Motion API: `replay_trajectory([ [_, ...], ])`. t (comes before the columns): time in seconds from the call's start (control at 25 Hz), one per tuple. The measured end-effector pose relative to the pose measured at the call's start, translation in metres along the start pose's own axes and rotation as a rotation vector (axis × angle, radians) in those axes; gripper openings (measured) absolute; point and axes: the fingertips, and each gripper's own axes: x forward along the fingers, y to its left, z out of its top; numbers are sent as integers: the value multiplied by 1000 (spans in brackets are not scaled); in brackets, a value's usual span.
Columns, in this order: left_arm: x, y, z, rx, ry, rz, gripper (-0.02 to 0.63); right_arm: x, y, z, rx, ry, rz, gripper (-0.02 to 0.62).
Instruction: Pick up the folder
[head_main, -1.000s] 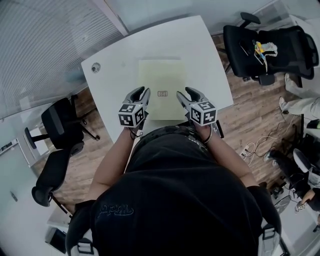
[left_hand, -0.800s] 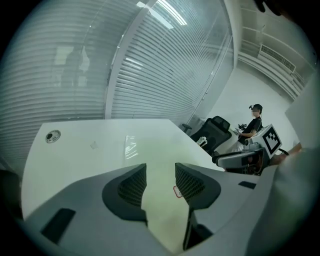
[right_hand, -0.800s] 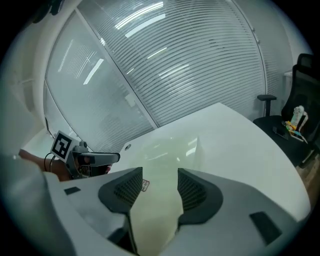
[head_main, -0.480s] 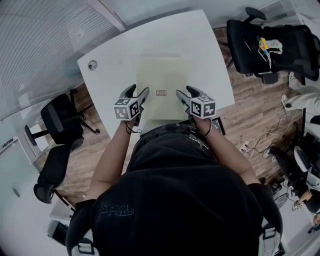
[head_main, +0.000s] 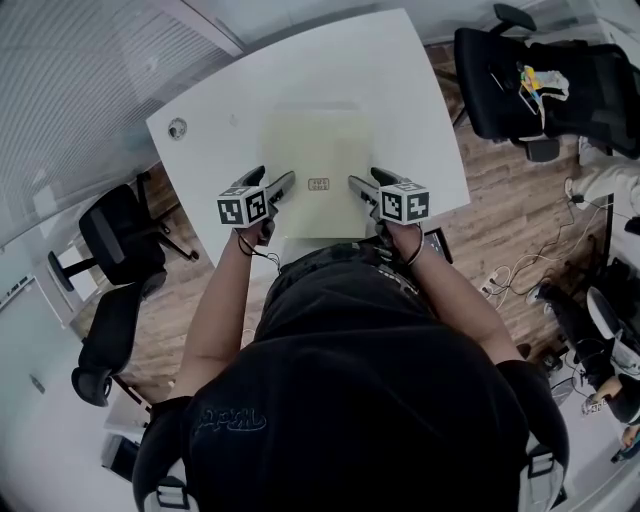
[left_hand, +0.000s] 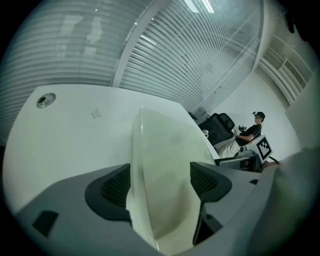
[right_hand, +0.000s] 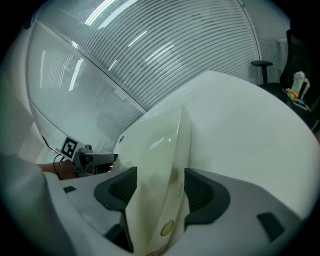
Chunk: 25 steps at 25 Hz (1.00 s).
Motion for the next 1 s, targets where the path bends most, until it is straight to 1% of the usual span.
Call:
replay_trajectory([
  [0.08, 2, 4, 0, -24, 10, -10, 379, 4, -1, -2, 18, 14, 21, 290],
  [0.24, 6, 3, -4, -25, 42, -38, 387, 12, -3, -6, 33, 43, 45, 298],
  [0.44, 14, 1, -7, -50, 57, -70, 393, 21, -9, -6, 48, 61, 44, 302],
  [0.6, 18, -3, -10, -41, 74, -70, 402, 21, -12, -6, 57, 71, 44, 309],
  [0.68, 19, 0, -13, -48, 87, -67, 402, 22, -14, -7, 79, 76, 46, 333],
  [0.72, 20, 1, -14, -46, 94, -66, 402, 23, -15, -8, 90, 81, 50, 334],
  [0.8, 21, 0, -16, -40, 104, -67, 402, 26, -16, -10, 111, 87, 66, 333],
  [0.92, 24, 0, -19, -43, 113, -74, 405, 28, -10, -11, 153, 89, 122, 333],
  [1.0, 25, 1, -21, -49, 119, -77, 408, 30, -7, -10, 157, 90, 149, 334],
])
